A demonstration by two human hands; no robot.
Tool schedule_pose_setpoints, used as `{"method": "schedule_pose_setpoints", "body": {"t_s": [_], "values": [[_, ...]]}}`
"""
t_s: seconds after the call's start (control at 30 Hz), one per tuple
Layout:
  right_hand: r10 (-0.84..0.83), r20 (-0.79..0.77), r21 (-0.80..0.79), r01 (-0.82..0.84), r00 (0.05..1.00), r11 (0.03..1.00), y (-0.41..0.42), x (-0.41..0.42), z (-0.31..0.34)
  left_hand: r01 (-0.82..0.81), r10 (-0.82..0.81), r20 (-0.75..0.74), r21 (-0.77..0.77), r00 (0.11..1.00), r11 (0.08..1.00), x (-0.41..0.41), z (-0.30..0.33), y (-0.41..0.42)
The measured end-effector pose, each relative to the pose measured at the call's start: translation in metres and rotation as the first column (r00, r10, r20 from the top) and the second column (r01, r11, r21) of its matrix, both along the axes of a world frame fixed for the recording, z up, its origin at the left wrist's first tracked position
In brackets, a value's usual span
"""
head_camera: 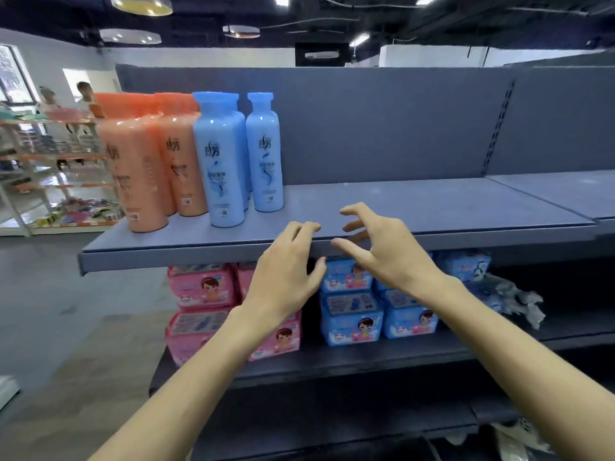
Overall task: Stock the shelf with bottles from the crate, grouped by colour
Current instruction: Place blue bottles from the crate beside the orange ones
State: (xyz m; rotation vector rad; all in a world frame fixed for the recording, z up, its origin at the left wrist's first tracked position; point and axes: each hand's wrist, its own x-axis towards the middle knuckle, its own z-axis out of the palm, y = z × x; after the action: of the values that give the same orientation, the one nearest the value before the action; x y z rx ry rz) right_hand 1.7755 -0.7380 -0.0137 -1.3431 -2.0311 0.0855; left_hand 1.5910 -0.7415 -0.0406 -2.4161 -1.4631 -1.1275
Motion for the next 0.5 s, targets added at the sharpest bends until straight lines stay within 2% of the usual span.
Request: {"method": "schedule_pose_setpoints", "body": {"t_s": [0.1, 0.2, 0.3, 0.5], "values": [[0.005, 0.009, -0.012, -0.005, 1.0, 1.0, -0.007, 0.013, -0.032, 0.043, -0.044, -0.012, -0.052, 0.999, 0.998, 0.013, -0.033, -0.005], [-0.026, 0.031, -0.108, 0.029, 0.999, 0.994, -0.014, 0.031, -0.086, 0.066, -0.071, -0.028, -0.139, 0.997, 0.988, 0.025, -0.085, -0.01], [-0.052, 0.071, -0.235, 0.067, 0.996, 0.97, -0.026, 0.05, -0.155, 0.053, -0.071, -0.052, -0.289, 0.996, 0.956, 0.037, -0.152, -0.022], [-0.145, 0.07, -0.588, 0.158, 0.987, 0.793, -0.055, 0.084, -0.305, 0.013, -0.103, -0.123, -0.581, 0.987, 0.814, 0.065, -0.286, -0.059]]}}
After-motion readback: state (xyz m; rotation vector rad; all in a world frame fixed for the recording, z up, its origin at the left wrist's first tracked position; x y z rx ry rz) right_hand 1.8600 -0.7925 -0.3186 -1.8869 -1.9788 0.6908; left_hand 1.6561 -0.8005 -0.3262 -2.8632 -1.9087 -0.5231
